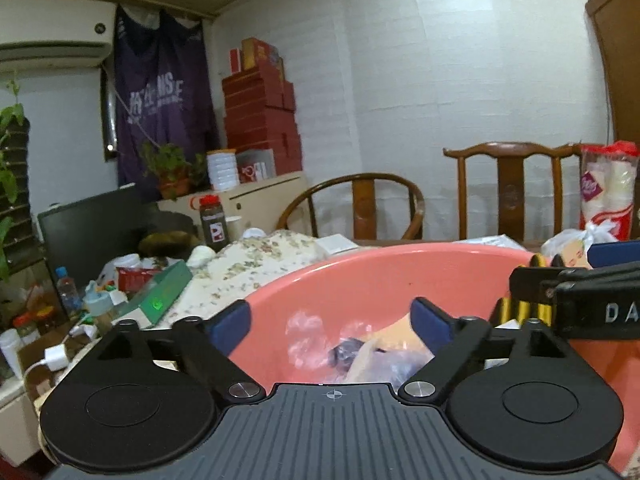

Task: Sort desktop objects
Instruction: 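Open both grippers to drop the bags into the basin, then move both grippers down to the white combs on the table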

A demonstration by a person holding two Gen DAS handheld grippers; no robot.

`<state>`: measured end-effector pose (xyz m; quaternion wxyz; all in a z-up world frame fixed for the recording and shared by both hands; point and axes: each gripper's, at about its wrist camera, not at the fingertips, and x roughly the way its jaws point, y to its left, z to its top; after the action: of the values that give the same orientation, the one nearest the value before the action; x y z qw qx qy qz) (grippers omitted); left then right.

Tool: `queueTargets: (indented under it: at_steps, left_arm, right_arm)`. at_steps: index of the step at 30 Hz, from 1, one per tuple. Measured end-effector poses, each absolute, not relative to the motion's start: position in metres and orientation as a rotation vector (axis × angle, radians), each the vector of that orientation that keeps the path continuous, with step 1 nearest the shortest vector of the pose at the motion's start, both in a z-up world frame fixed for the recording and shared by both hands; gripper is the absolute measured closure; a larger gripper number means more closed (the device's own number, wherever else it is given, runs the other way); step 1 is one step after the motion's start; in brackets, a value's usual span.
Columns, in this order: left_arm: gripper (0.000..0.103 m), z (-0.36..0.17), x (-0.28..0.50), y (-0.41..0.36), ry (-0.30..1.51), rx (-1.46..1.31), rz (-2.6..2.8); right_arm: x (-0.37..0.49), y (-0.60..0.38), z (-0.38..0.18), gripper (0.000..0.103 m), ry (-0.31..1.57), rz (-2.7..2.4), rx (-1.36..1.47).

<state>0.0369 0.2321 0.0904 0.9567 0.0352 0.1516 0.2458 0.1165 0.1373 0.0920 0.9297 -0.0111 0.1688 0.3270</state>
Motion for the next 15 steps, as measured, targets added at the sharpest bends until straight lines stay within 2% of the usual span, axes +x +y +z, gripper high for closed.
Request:
queueTargets:
  at_steps: [5, 15]
  left_arm:
    - [0.004, 0.092, 0.03, 0.22, 0.297, 0.09, 0.48]
    - [0.003, 0.085, 0.007, 0.17, 0.281, 0.087, 0.359]
  right_arm:
    - [0.107, 0.117, 0.095, 0.014, 0.322, 0.637, -0.001]
    - [0.077, 0.053, 0.082, 0.012, 0.32, 0.543, 0.065]
